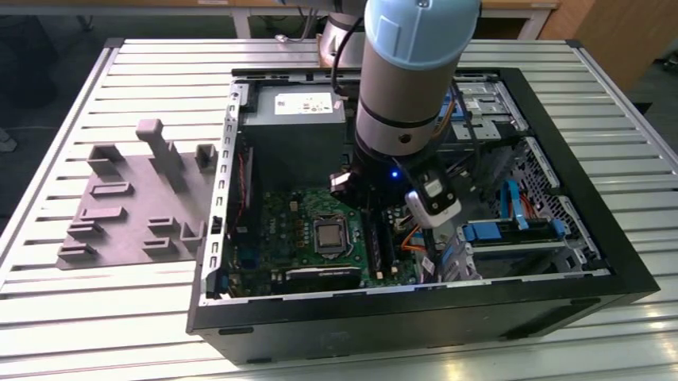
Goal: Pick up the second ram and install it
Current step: 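Insert the second ram into the second slot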
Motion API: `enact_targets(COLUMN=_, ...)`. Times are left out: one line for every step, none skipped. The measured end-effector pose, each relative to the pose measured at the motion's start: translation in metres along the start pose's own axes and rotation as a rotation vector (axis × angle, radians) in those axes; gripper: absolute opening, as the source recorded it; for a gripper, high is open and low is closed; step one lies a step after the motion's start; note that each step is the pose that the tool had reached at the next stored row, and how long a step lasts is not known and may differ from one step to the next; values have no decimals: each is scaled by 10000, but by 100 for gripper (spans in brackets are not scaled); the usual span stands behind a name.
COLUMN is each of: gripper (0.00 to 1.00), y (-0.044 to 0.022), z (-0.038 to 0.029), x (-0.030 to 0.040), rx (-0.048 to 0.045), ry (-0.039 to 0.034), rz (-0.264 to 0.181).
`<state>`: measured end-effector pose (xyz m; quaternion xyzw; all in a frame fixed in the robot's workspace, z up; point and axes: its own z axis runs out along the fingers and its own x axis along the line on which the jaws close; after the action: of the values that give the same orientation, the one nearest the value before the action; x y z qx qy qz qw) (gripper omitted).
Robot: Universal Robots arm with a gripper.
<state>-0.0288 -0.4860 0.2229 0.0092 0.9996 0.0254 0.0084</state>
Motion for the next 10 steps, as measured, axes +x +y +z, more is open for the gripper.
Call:
enact_targets(gripper=12, y=-1, z=4, x=0, rx=2, ry=1, rz=0)
enact_targets(gripper=12, y=-1, z=5, x=0, rx=6, ry=2, rz=0)
enact_targets(gripper=12, y=-1, z=6, x=0, rx=7, ry=2, rz=0)
enact_targets(gripper=12, y=-1, z=7, x=0, rx=7, ry=3, rz=0)
enact_targets(gripper=12, y=-1, z=10, x=0, rx=5, ry=2, rz=0)
enact_targets(gripper=12, y=-1, z=17, x=0, rx=2, ry=1, rz=0)
enact_targets(gripper=12, y=-1, z=25, x=0, rx=1, ry=0, rz=0)
enact_targets(gripper=12, y=-2, z=29, x=1, rx=3, ry=1, rz=0)
enact_targets(gripper=12, y=-2, z=29, x=1, rx=5, ry=2, rz=0)
enact_targets(gripper=12, y=-2, z=29, x=1, rx=6, ry=2, rz=0)
